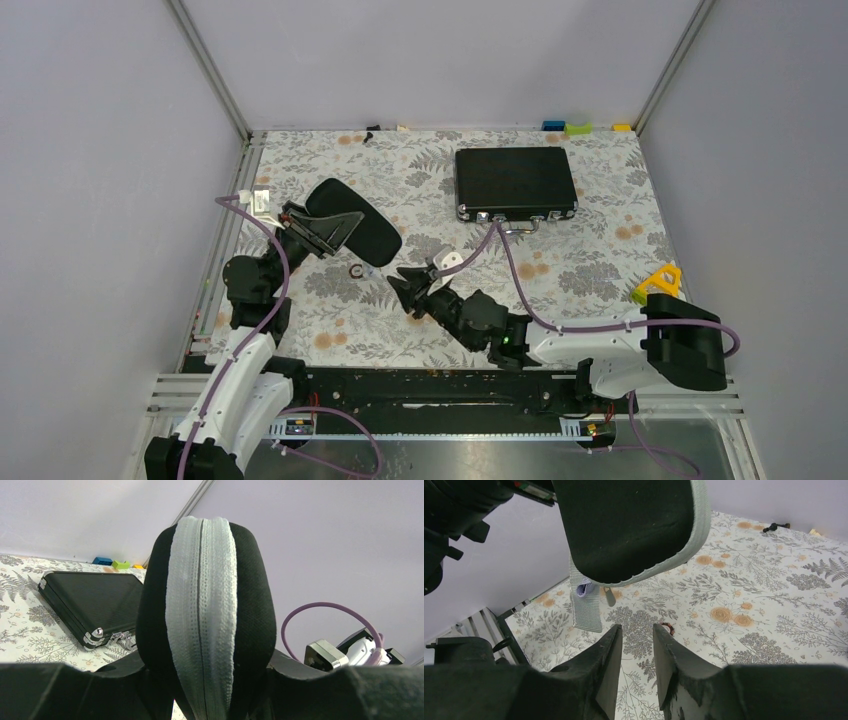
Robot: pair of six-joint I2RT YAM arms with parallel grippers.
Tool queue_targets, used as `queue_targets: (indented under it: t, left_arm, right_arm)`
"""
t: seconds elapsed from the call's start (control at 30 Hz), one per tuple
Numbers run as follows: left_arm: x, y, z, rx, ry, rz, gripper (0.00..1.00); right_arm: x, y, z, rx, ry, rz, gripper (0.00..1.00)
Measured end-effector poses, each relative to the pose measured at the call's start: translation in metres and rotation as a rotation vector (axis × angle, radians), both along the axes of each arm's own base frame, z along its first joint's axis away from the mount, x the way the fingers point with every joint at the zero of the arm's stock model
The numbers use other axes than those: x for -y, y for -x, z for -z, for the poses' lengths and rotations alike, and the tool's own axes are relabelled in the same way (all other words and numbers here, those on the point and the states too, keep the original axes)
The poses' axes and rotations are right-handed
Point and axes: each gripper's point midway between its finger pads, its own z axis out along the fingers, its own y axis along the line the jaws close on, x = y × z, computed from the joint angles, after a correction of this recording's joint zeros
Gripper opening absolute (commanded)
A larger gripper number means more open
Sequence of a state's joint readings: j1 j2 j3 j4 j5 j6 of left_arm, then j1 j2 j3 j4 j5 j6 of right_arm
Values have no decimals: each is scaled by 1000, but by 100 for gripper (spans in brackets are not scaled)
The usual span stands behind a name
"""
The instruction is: Open the umbrella
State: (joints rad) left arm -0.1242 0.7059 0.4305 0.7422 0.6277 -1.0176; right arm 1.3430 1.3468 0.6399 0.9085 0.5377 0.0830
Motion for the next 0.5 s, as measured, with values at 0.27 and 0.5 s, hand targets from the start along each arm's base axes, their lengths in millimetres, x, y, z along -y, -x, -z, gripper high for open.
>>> queue_targets:
  t: [0.27, 0.5]
  left_arm:
    - [0, 0, 0, 0, 0, 0, 0]
    - [0, 0, 0, 0, 0, 0, 0]
  right_arm:
    - [-13, 1, 7, 17, 41, -26, 36]
    - [-26, -2, 7, 50, 53, -22, 34]
